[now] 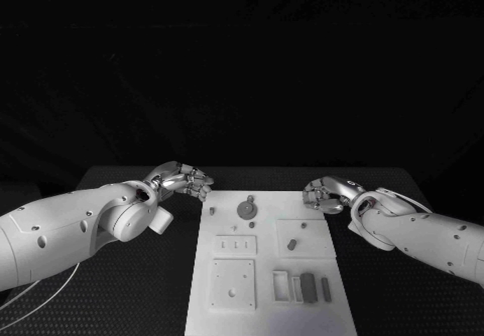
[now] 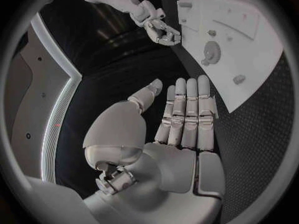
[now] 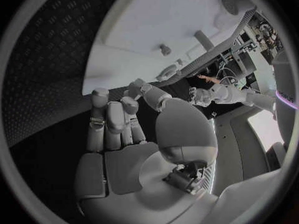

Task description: Assemble the parts on the task board

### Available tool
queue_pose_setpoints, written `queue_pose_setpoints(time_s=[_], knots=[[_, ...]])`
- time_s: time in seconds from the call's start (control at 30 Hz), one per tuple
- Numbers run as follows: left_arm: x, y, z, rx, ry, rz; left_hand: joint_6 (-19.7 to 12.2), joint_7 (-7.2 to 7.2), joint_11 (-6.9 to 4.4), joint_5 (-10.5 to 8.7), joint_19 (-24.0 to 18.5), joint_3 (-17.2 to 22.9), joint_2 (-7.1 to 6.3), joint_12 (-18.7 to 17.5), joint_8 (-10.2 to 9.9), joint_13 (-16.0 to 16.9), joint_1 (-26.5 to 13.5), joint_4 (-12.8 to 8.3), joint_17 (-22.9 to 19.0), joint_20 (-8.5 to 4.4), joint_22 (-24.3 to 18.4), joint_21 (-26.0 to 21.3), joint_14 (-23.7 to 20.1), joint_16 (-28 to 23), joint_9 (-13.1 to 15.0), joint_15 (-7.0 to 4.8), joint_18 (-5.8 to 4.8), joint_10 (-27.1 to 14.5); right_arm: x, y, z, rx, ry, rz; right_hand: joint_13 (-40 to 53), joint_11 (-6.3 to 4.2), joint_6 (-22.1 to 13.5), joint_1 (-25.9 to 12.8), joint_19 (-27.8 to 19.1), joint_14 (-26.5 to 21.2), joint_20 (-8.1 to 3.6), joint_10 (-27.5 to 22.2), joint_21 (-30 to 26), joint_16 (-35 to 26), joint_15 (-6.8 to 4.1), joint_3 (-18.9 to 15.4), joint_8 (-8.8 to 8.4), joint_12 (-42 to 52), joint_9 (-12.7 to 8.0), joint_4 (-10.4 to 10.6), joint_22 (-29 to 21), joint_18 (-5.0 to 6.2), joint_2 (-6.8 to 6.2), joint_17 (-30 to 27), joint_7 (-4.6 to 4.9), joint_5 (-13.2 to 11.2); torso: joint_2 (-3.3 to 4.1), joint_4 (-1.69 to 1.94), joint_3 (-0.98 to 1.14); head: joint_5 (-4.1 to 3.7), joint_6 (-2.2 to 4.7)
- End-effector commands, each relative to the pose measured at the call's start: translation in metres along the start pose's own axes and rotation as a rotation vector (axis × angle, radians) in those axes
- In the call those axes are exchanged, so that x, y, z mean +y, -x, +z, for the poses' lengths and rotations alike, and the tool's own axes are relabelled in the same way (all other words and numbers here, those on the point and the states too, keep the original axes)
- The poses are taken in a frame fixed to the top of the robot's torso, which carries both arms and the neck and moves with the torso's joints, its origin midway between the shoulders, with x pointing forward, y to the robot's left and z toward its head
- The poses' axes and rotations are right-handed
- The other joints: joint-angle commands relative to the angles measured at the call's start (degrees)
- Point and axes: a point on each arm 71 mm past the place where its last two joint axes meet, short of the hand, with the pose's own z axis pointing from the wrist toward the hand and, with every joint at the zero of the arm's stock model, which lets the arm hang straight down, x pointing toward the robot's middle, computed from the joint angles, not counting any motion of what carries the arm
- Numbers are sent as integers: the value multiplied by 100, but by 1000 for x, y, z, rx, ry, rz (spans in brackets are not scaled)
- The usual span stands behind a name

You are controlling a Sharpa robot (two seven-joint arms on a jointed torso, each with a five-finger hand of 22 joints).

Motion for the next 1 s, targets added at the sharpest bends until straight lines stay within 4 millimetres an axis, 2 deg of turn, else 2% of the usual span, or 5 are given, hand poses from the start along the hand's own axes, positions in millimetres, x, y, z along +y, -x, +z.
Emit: queue_pose_setpoints(time_s=[0.03, 0.37, 0.6, 0.77, 1.0], knots=[[2, -11, 4, 85, 60, 6, 32, 9, 14, -18, 8, -24, 16, -53, -77, 5, -66, 24, 19, 15, 11, -24, 10, -48, -31, 3, 46, 41, 12, 4, 3, -16, -47, 36, -8, -40, 888, -9, 54, 62, -13, 29, 25, 39, -10, -4, 46, 34, 32, -40, 100, 121, 47, 29, 13, 19, -20, -30, -6, -18, 54], [2, -29, 17, 51, 180, 73, -192, 110, 112, -16, 8, -45, -68, -241, -370, -10, -233, 54, 88, 23, 60, -57, 11, -116, -143, 11, 57, -123, 76, 8, 16, 25, 30, -34, -12, -56, 909, 4, 75, 97, -35, 52, 34, 49, -29, 12, 51, 39, 62, -116, 99, 121, 61, 46, 0, 19, -208, -135, -29, 72, 106], [-3, -59, 29, 116, 243, 93, -97, 126, 75, -27, 133, -172, 24, -233, -413, 60, -614, 333, 282, -48, 161, 13, 164, -9, -168, -69, 73, -33, 107, -3, 23, 53, 77, -32, -13, -56, 913, -8, 77, 90, -36, 53, 35, 44, -30, 9, 52, 39, 67, -122, 99, 121, 61, 29, -1, 18, -369, -117, -34, 144, 90], [-3, -74, 34, 148, 279, 101, -93, 130, 45, -37, 161, -224, 59, -219, -457, 110, -743, 404, 393, -81, 228, 45, 195, 32, -190, -102, 70, 25, 123, -9, 28, 61, 107, -22, -13, -57, 914, -16, 77, 82, -36, 53, 35, 40, -31, 8, 51, 38, 70, -127, 98, 121, 64, 13, -1, 17, -432, -92, -50, 203, 22], [2, -84, 35, 168, 305, 105, -87, 132, 30, -50, 174, -281, -4, -214, -475, 143, -848, 450, 465, -97, 272, 62, 207, 52, -196, -116, 72, 55, 148, -17, 31, 85, 158, -19, -14, -58, 913, -26, 77, 82, -38, 53, 34, 37, -32, 8, 48, 36, 75, -139, 98, 121, 72, 7, -2, 18, -480, -105, -44, 269, -30]])
